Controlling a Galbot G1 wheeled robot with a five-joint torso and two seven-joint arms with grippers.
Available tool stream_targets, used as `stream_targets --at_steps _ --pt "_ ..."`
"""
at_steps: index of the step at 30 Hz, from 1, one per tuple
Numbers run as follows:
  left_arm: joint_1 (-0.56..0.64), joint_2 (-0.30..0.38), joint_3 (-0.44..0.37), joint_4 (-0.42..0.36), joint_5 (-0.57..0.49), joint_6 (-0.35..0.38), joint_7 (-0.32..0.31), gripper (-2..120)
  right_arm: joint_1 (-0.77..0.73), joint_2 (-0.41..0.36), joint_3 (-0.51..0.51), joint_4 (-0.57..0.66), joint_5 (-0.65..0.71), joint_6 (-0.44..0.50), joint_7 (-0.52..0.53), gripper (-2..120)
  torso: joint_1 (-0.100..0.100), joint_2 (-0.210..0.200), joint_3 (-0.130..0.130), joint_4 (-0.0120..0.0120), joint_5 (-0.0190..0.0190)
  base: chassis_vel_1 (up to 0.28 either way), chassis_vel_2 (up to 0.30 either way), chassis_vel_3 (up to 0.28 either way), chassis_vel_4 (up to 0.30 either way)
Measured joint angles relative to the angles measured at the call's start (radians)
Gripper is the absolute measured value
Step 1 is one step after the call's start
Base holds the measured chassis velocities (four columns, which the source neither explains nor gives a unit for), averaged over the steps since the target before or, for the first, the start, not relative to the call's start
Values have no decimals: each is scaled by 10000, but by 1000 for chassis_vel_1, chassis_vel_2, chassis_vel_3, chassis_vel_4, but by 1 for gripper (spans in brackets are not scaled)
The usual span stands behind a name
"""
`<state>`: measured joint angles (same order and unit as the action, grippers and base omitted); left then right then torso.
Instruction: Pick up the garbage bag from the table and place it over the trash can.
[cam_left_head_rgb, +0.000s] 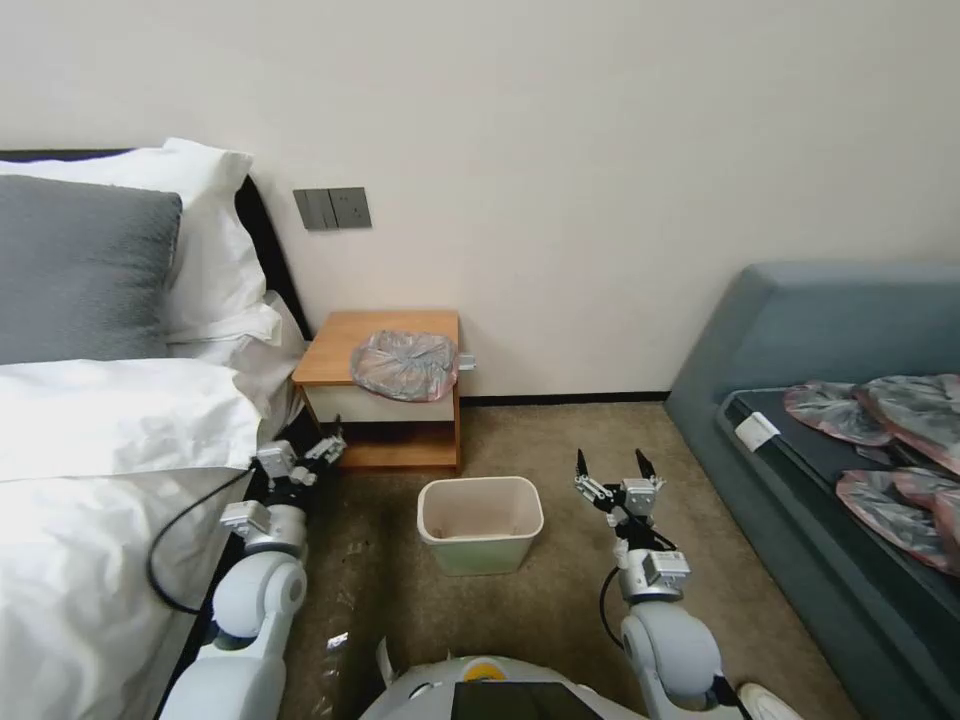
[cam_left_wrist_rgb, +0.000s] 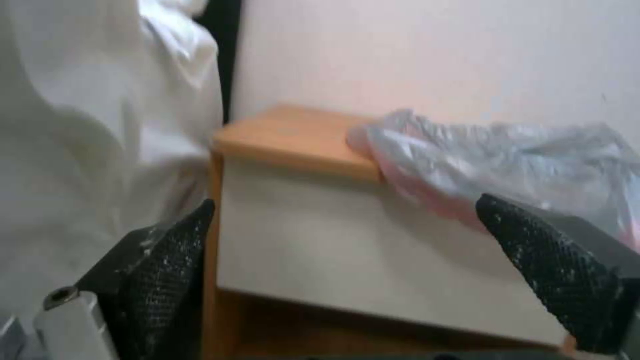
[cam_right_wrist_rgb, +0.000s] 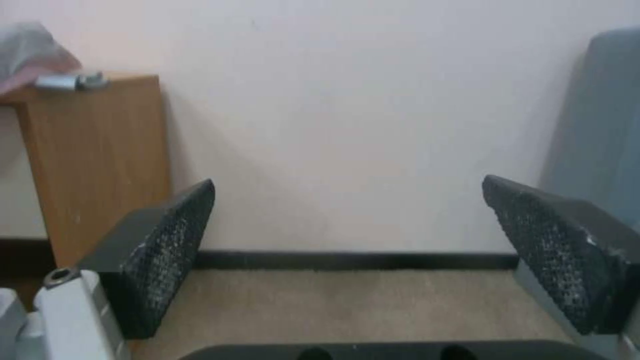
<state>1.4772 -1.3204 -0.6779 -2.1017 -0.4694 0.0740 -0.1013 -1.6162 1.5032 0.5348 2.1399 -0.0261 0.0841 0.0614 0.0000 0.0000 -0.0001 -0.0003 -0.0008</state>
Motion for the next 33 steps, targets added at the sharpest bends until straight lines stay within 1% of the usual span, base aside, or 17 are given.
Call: stream_targets --at_steps 1,3,5,7,8,11,13,16,17,21,22,24,25,28,29,32,33 --pt "87 2 104 23 7 127 -60 100 187 -94 -48 -125 50 91 -6 100 1 0 0 4 15 0 0 0 0" --pt "205 -5 262 111 143 203 -89 100 478 -284 -80 -288 225 172 -8 100 1 0 0 6 3 0 0 0 0" --pt "238 -1 404 183 264 219 -93 100 666 -468 -110 -406 376 247 -9 100 0 0 0 9 11 0 0 0 0" --pt "240 16 674 319 452 225 -92 100 997 -933 -119 -638 499 450 -30 100 0 0 1 1 7 0 0 0 0" --pt "240 16 674 319 452 225 -92 100 997 -933 -119 -638 499 450 -30 100 0 0 1 1 7 0 0 0 0" --pt "194 10 1060 492 780 225 -102 100 1697 -1965 -175 -1101 370 769 -215 100 0 0 1 -3 8 0 0 0 0" --pt "205 -26 1069 518 894 225 -105 100 1909 -2253 -248 -1217 336 788 -252 100 1 0 2 -1 8 0 0 0 0" --pt "194 -214 910 617 1258 215 -114 100 2787 -3135 -711 -1776 -13 903 -293 100 1 0 1 7 9 0 0 0 0" --pt "129 -275 811 670 1305 212 -146 100 3341 -3538 -1089 -2239 -415 1051 -295 100 1 0 2 7 9 0 0 0 0" --pt "41 -300 739 722 1325 210 -141 100 4274 -3954 -1789 -3108 -1229 1313 -316 100 1 0 2 3 9 0 0 0 0" --pt "41 -300 739 722 1325 210 -141 100 4274 -3954 -1789 -3108 -1229 1313 -316 100 1 0 2 3 9 0 0 0 0" --pt "-41 -362 684 813 1365 210 -89 100 5133 -3959 -2150 -4032 -2751 1834 -606 100 1 0 2 5 10 0 0 0 0" --pt "-41 -362 684 813 1365 210 -89 100 5133 -3959 -2150 -4032 -2751 1834 -606 100 1 0 2 5 10 0 0 0 0" --pt "-91 -409 773 1036 1512 202 -74 100 6139 -3759 -2461 -5176 -5026 2617 -992 100 1 0 2 2 10 0 0 0 0" --pt "-91 -409 773 1036 1512 202 -74 100 6139 -3759 -2461 -5176 -5026 2617 -992 100 1 0 2 2 10 0 0 0 0" --pt "-177 -507 870 1313 1753 101 -59 100 6955 -3584 -2752 -6058 -6457 3365 -1178 100 1 0 2 2 8 0 0 0 0" --pt "-177 -507 870 1313 1753 101 -59 100 6955 -3584 -2752 -6058 -6457 3365 -1178 100 1 0 2 2 8 0 0 0 0"
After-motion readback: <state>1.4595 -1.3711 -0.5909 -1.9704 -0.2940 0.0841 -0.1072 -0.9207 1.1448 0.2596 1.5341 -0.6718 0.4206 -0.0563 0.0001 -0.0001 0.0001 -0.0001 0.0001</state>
